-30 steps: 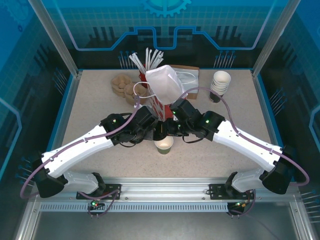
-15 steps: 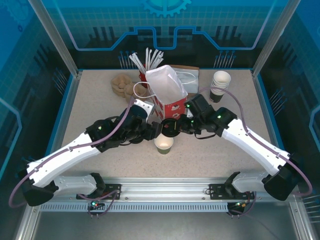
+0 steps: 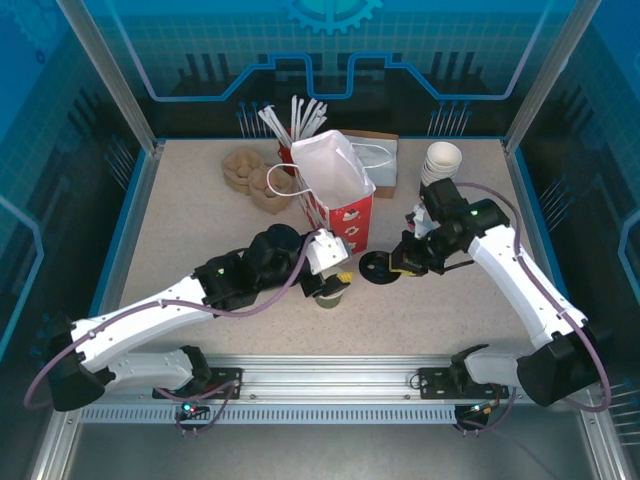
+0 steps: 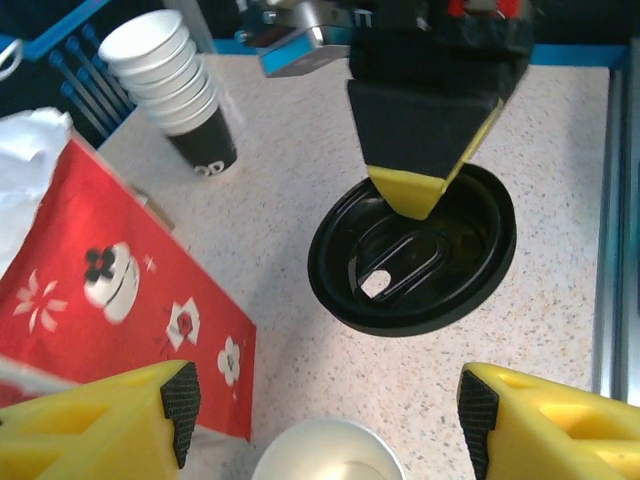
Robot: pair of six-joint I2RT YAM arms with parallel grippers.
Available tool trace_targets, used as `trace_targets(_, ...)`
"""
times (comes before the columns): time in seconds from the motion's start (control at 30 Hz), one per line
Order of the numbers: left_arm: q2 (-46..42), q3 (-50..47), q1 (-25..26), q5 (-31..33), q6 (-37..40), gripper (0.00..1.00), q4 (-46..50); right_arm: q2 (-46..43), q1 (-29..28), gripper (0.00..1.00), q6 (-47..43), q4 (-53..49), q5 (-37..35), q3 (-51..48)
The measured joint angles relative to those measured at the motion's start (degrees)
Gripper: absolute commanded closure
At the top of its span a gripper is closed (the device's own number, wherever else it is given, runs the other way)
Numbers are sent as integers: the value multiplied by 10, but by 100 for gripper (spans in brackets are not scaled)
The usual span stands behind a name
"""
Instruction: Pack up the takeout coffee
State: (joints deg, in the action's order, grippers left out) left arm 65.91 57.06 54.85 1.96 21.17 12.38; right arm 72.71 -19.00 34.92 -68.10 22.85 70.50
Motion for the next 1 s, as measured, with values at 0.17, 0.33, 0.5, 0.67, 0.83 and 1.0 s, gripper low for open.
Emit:
trace_targets(0.17,35,0,10,-18,74,29,-45,12,35,100,-45,-31,39,-2)
trace_targets(0.33,74,-1,30,-14,129,34,-63,32,41,100,-71,-45,58,-3)
trace_targets(0.5,90,-3,35,-13,161,38,-82,49,41,100,-85,-50,63,-3)
trace_targets(0.67,95,-9,35,-14,175,45,-87,60,41,100,-91,-50,62,-3)
trace_targets(0.83,95,-10,35,-18,176,45,-87,61,41,100,-91,-50,61,-3)
trace_targets(1.0,95,-11,35,-23,178,45,-79,61,41,100,-95,-50,62,-3)
